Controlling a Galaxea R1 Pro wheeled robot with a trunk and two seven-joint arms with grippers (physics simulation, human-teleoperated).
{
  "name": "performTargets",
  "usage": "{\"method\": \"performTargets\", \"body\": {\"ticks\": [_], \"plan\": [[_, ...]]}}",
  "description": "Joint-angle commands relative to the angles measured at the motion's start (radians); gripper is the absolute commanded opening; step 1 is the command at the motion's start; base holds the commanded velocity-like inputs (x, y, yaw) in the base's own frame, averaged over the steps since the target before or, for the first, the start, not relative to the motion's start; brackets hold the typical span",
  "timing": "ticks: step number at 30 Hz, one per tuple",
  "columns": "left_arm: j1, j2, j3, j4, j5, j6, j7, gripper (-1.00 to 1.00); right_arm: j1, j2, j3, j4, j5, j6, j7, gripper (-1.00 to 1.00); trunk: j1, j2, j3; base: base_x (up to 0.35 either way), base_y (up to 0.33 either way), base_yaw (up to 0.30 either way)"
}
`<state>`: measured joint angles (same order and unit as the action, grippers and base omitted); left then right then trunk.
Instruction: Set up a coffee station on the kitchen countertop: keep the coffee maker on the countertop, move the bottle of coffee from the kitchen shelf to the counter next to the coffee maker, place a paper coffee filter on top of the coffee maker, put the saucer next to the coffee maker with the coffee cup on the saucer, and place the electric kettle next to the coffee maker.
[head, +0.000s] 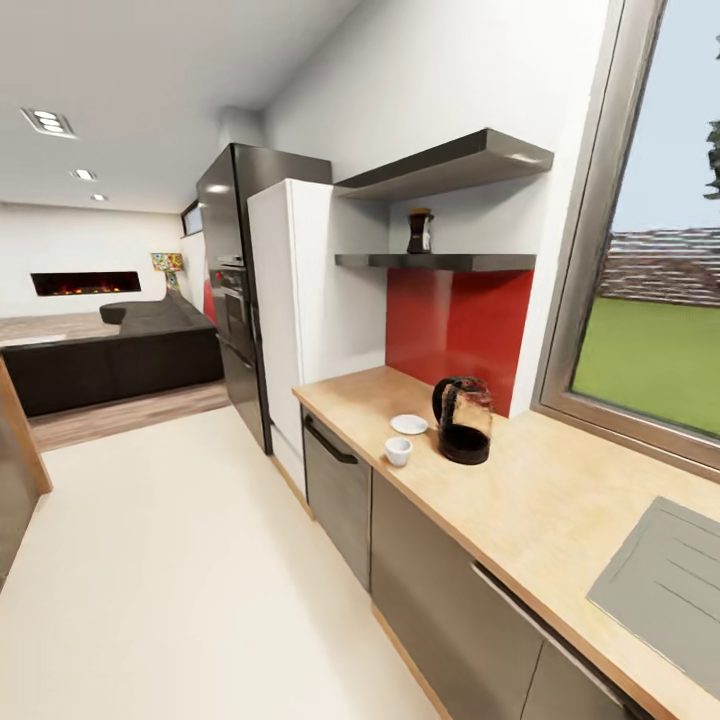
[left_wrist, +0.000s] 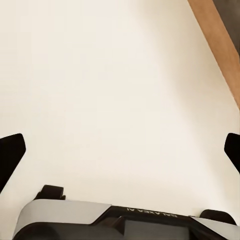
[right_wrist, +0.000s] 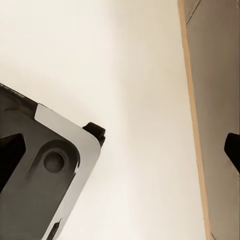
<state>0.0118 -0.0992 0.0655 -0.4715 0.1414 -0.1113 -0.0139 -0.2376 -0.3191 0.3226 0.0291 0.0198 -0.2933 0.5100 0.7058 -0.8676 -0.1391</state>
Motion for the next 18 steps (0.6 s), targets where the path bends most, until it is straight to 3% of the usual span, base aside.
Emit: {"method": "performTargets", "body": {"ticks": [1,18], "plan": [[0.001,0.000,0.002,-0.001,0.007,-0.001,-0.001,1.00,-0.002,0.000,0.003,0.003,0.002,-0.007,0.001,1.00,0.001,-0.001,-0.001,0.237,0.229,0.268],[0.001,0.000,0.002,-0.001,0.007,0.001,-0.001,1.00,-0.002,0.000,0.002,0.003,0.002,-0.007,0.001,1.00,0.001,-0.001,-0.001,0.143,0.284,0.270]]}}
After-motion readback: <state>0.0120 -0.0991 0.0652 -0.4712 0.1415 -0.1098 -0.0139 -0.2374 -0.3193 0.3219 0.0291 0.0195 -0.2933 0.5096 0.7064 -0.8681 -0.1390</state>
